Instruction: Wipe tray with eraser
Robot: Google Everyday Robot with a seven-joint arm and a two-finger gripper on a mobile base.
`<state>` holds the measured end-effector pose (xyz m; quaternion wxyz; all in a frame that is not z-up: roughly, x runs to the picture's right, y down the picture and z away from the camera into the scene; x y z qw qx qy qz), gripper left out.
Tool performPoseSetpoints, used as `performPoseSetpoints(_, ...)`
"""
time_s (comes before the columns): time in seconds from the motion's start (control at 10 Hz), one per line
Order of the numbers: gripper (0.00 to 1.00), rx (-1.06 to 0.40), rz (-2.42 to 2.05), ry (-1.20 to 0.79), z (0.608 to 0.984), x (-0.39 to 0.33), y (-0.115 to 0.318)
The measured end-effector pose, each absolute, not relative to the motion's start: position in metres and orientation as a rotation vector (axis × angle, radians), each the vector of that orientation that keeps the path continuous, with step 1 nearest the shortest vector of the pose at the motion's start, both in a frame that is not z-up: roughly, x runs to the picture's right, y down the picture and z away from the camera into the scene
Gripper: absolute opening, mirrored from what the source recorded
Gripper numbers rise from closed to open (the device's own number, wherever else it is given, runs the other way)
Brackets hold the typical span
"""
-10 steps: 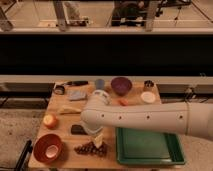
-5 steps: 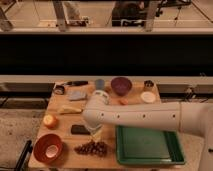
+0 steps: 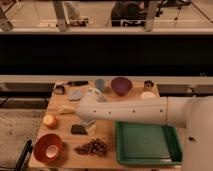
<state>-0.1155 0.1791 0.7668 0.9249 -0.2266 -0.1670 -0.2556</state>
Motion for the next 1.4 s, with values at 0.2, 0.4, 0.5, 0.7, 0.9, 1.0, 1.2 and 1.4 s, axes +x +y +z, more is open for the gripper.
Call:
performPoseSetpoints(0.2,0.80,-0.466,-0.507,-0.337,0.772,-0.123,0.175)
performPoseSetpoints(0.4,0.80,-0.467,-0.451,-0.324,0.777,-0.124,0.175)
performPoseSetpoints(0.5,0.80,-0.468,-0.413,-0.311,0.779,-0.123,0.177)
performPoseSetpoints(0.7,0.80,-0.463,-0.315,-0.275,0.781,-0.122,0.184)
performPoseSetpoints(0.9,0.80,-0.459,-0.277,-0.269,0.785,-0.121,0.192)
performPoseSetpoints(1.0,0.80,-0.461,-0.268,-0.276,0.788,-0.120,0.196)
performPoseSetpoints(1.2,0.80,-0.468,-0.253,-0.291,0.799,-0.120,0.206)
performPoseSetpoints(1.4,0.80,-0.472,-0.243,-0.300,0.810,-0.119,0.209)
